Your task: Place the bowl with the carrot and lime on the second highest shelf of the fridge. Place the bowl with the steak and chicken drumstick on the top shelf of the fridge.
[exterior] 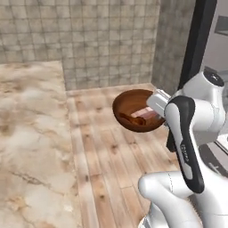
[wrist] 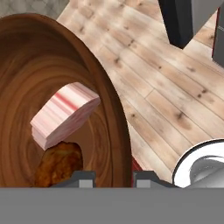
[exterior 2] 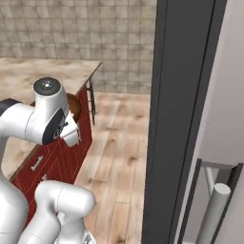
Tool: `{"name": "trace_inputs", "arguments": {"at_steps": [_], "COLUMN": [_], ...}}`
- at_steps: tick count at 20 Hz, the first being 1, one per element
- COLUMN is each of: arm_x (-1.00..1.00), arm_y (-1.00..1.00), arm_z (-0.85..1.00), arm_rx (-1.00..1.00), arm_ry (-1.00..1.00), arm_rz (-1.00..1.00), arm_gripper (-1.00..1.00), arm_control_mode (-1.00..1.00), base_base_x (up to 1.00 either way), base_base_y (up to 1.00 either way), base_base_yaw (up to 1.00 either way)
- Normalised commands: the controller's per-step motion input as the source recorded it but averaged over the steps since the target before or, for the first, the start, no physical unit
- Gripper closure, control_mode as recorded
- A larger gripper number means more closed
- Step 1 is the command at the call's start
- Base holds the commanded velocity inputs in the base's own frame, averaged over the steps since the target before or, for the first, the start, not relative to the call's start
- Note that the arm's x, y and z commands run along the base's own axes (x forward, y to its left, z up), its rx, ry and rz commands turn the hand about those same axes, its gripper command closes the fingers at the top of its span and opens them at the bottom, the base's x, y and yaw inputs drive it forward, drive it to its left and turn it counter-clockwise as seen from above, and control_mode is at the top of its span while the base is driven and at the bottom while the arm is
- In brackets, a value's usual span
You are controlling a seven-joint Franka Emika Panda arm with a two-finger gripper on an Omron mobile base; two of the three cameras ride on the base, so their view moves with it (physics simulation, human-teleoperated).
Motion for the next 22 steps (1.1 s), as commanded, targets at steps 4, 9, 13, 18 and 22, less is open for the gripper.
{"name": "trace_inputs", "arguments": {"at_steps": [4,9,13,18,22], "arm_x": [0.00,0.00,0.00,0.00,0.00], "arm_y": [0.00,0.00,0.00,0.00,0.00], "arm_z": [0.00,0.00,0.00,0.00,0.00], "arm_rx": [0.00,0.00,0.00,0.00,0.00], "arm_ry": [0.00,0.00,0.00,0.00,0.00], "arm_rz": [0.00,0.00,0.00,0.00,0.00], "arm_gripper": [1.00,1.00,1.00,1.00,1.00], "arm_control_mode": [1.00,1.00,1.00,1.00,1.00], "base_base_x": [0.16,0.16,0.21,0.29,0.31], "base_base_y": [0.00,0.00,0.00,0.00,0.01], "base_base_yaw": [-0.43,-0.50,-0.58,-0.62,-0.63]}}
